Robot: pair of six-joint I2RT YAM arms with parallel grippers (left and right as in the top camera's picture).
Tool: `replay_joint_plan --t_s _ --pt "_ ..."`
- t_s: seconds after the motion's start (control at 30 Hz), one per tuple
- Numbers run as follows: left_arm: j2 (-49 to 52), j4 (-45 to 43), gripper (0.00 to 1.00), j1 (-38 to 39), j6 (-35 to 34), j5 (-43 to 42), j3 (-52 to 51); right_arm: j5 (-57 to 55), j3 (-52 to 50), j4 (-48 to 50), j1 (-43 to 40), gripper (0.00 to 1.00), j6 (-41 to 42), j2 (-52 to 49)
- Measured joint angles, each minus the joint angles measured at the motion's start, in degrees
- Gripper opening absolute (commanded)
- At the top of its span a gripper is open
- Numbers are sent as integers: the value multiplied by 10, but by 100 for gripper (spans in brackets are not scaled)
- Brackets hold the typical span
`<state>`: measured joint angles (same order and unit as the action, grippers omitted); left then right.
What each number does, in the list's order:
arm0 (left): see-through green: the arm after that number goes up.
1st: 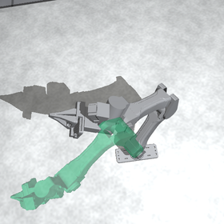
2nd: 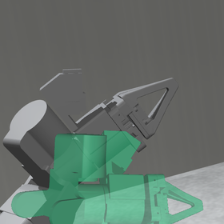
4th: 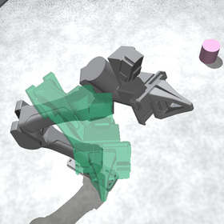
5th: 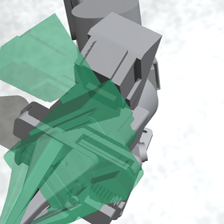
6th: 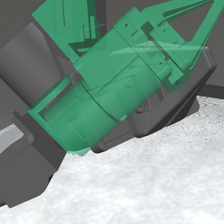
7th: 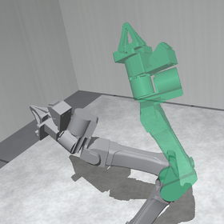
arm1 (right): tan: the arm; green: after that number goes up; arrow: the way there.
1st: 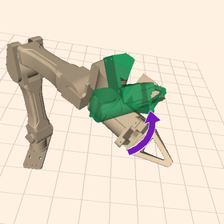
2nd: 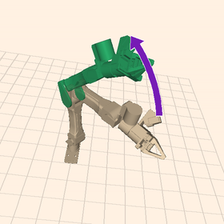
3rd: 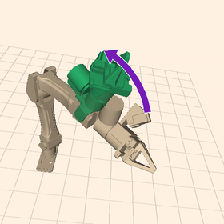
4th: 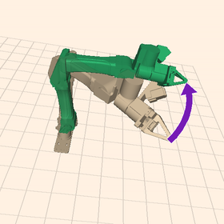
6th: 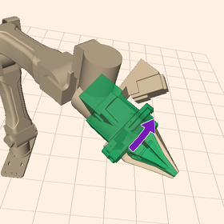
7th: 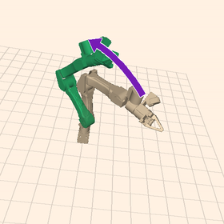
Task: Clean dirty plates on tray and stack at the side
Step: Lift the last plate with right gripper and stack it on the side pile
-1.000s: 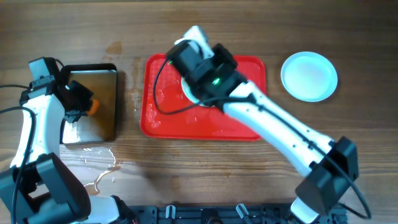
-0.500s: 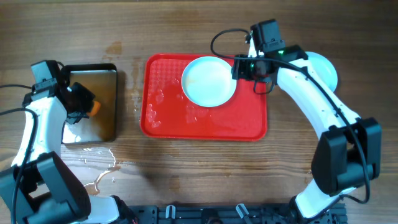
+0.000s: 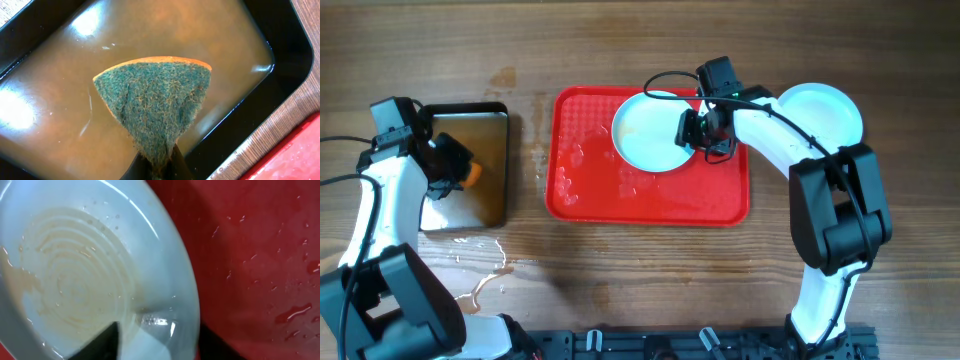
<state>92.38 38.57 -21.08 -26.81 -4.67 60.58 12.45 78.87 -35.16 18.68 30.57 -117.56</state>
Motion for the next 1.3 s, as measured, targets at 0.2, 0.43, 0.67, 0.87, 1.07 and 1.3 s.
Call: replay_joint_plan --t_s 0.2,0.43,0.67,0.87,1.07,1.3 --pt "0 0 4 0 0 0 0 -11 6 7 0 4 -41 -10" --pt "0 0 4 0 0 0 0 -186 35 -33 49 4 -159 53" --pt "0 0 4 0 0 0 0 -466 53 32 248 4 -330 182" --pt "0 0 4 0 0 0 0 -639 53 121 352 4 -481 183" --pt "0 0 4 0 0 0 0 -759 53 237 387 4 -664 184" --pt "0 1 4 0 0 0 0 -772 54 138 381 4 -560 184"
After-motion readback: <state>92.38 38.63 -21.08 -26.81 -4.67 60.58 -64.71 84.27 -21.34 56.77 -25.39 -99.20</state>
